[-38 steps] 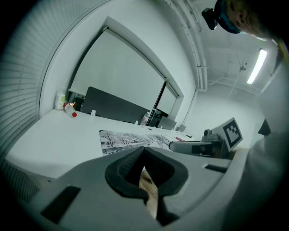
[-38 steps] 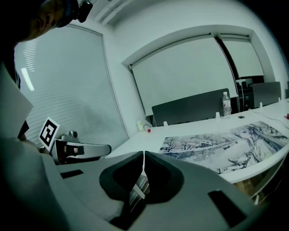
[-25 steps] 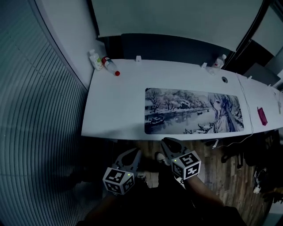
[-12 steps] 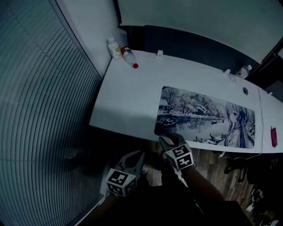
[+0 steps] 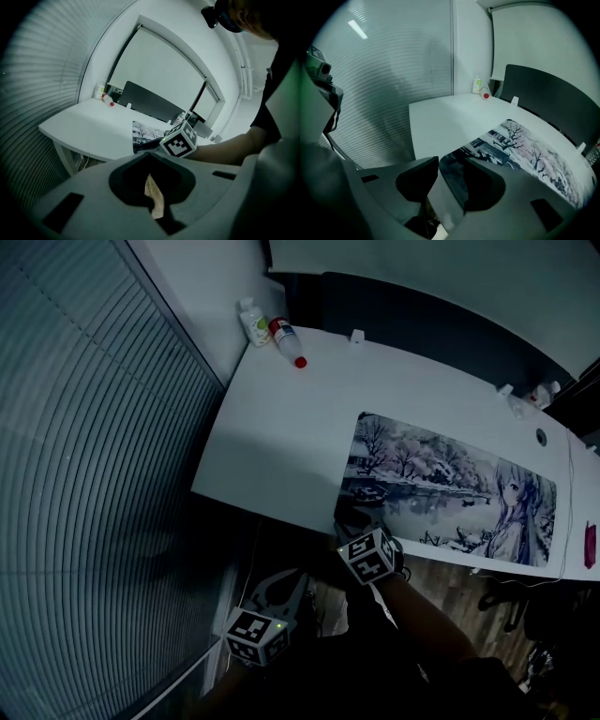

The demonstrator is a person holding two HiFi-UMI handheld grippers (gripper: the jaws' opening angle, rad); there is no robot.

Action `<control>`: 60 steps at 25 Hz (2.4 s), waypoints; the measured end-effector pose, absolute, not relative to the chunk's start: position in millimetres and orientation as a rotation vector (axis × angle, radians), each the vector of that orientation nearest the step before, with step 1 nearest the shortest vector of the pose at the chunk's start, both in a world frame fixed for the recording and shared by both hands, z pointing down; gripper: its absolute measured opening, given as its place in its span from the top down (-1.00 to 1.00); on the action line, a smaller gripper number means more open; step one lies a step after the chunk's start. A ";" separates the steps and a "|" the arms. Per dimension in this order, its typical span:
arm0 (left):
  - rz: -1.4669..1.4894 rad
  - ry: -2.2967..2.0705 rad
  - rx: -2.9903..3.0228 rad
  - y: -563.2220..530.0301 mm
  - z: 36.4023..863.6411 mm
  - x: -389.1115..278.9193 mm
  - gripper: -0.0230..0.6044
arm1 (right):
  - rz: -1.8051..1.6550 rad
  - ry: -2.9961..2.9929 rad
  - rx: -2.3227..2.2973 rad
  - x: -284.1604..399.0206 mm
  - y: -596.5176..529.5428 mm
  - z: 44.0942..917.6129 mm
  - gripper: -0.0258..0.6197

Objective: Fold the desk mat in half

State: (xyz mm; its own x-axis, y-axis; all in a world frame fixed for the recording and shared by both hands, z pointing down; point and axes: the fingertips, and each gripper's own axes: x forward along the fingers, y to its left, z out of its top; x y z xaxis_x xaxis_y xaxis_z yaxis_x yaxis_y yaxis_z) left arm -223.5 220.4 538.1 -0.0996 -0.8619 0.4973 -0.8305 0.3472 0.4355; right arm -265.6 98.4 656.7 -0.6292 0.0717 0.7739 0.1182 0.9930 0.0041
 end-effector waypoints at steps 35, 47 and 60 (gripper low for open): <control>-0.022 -1.817 1.703 199.4 500.6 -202.5 0.91 | 0.078 -2.423 0.273 -236.5 38.2 590.3 0.78; 0.068 -1.631 1.900 177.7 496.1 -176.9 0.91 | 0.233 -2.427 0.577 -176.0 5.5 576.1 0.80; 0.124 -1.513 1.990 129.8 499.8 -139.0 0.91 | 0.358 -2.382 0.684 -122.9 -33.0 593.4 0.81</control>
